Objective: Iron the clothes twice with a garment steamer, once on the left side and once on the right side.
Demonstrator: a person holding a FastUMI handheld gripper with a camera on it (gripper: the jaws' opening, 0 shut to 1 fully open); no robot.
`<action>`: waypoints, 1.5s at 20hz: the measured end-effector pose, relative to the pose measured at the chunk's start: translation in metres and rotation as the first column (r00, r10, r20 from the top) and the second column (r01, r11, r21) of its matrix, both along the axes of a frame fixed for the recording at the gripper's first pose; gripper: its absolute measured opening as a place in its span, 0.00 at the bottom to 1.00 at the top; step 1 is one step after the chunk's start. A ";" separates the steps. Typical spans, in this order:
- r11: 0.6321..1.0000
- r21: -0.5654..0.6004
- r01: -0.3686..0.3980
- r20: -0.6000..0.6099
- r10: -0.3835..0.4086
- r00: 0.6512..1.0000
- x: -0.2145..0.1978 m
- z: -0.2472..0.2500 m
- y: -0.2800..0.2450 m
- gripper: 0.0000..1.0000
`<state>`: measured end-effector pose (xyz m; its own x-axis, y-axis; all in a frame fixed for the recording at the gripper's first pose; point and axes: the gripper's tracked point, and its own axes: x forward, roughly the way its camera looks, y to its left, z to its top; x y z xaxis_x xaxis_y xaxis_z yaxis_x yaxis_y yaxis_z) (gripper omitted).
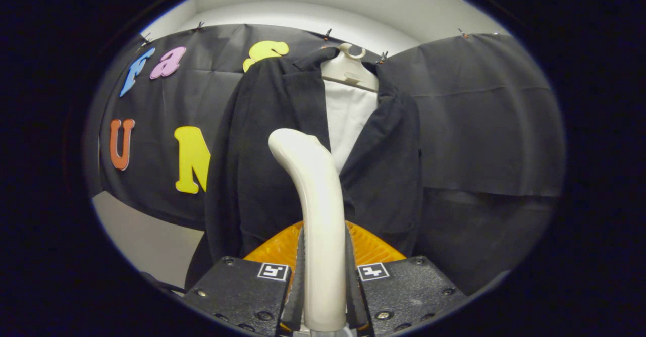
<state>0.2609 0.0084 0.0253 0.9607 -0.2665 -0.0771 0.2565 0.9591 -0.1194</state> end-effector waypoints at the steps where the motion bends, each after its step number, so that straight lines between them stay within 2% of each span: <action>1: 1.000 -0.001 0.001 -0.008 -0.001 1.000 -0.002 -0.004 -0.001 0.37; 9: 1.000 0.021 0.005 -0.078 -0.003 0.997 -0.014 -0.048 -0.008 0.37; 13: 0.998 0.070 0.005 -0.145 0.005 0.989 -0.018 -0.084 -0.011 0.36; 23: 1.000 0.029 0.005 -0.201 0.001 0.980 -0.026 -0.137 -0.012 0.36; 30: 0.999 0.035 0.016 -0.305 -0.005 0.952 -0.038 -0.198 -0.011 0.36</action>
